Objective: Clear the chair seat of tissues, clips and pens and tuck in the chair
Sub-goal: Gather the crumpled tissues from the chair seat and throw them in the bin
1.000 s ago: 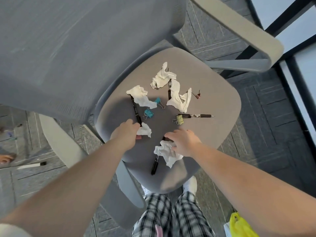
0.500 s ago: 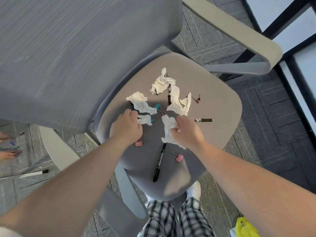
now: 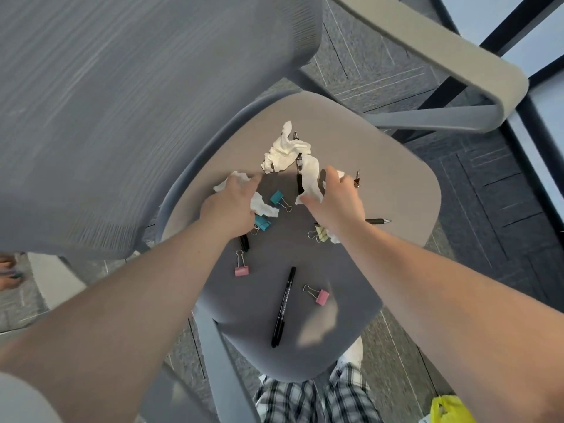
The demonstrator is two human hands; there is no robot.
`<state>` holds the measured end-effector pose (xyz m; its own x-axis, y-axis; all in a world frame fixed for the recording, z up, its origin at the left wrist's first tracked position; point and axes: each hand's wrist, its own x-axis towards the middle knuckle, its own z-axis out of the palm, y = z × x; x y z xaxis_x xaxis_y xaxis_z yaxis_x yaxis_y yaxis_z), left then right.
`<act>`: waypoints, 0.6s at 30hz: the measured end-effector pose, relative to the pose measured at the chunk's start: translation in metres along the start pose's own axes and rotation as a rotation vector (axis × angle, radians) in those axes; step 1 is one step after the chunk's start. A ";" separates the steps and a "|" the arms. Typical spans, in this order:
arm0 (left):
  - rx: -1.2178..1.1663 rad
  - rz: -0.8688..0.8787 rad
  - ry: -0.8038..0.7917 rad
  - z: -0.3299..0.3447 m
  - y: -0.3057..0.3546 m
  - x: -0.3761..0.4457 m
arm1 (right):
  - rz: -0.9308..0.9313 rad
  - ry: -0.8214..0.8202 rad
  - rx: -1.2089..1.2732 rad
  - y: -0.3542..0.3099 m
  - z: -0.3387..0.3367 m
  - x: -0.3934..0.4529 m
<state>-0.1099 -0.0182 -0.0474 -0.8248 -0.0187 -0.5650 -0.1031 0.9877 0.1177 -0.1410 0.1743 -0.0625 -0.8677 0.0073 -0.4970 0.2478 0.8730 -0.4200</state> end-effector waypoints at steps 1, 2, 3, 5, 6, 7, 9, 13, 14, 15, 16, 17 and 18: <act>0.009 -0.007 -0.028 0.003 -0.002 0.004 | 0.006 -0.007 -0.016 0.000 0.003 0.003; 0.019 -0.014 -0.044 0.005 -0.004 0.007 | 0.013 -0.013 -0.028 -0.001 0.006 0.005; 0.027 -0.014 -0.041 0.008 -0.006 0.010 | 0.017 -0.016 -0.038 -0.001 0.009 0.006; 0.007 0.008 0.018 0.012 -0.009 0.012 | 0.017 -0.008 -0.031 -0.001 0.014 0.007; -0.017 0.020 0.060 0.014 -0.009 0.013 | 0.017 0.005 -0.005 -0.001 0.015 0.006; -0.037 0.032 0.100 0.014 -0.009 0.012 | 0.019 0.015 0.023 -0.001 0.015 0.006; -0.042 0.051 0.147 0.012 -0.009 0.011 | 0.020 0.013 0.016 -0.001 0.014 0.006; 0.019 0.086 0.171 0.005 -0.010 0.010 | 0.000 -0.013 -0.027 0.003 0.009 0.005; 0.016 0.090 0.186 0.002 -0.009 0.010 | -0.007 -0.006 -0.023 0.004 0.007 0.004; 0.003 0.095 0.204 -0.001 -0.009 0.010 | -0.010 0.005 -0.022 0.004 0.005 0.004; -0.005 0.096 0.220 -0.004 -0.008 0.010 | -0.012 0.019 -0.021 0.004 0.003 0.004; -0.018 0.100 0.241 -0.008 -0.006 0.011 | -0.011 0.037 -0.015 0.004 0.001 0.004; -0.034 0.096 0.255 -0.010 -0.004 0.012 | -0.009 0.060 -0.002 0.004 -0.002 0.004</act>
<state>-0.1249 -0.0240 -0.0460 -0.9447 0.0315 -0.3264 -0.0331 0.9811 0.1906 -0.1444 0.1793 -0.0645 -0.8944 0.0290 -0.4464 0.2391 0.8743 -0.4224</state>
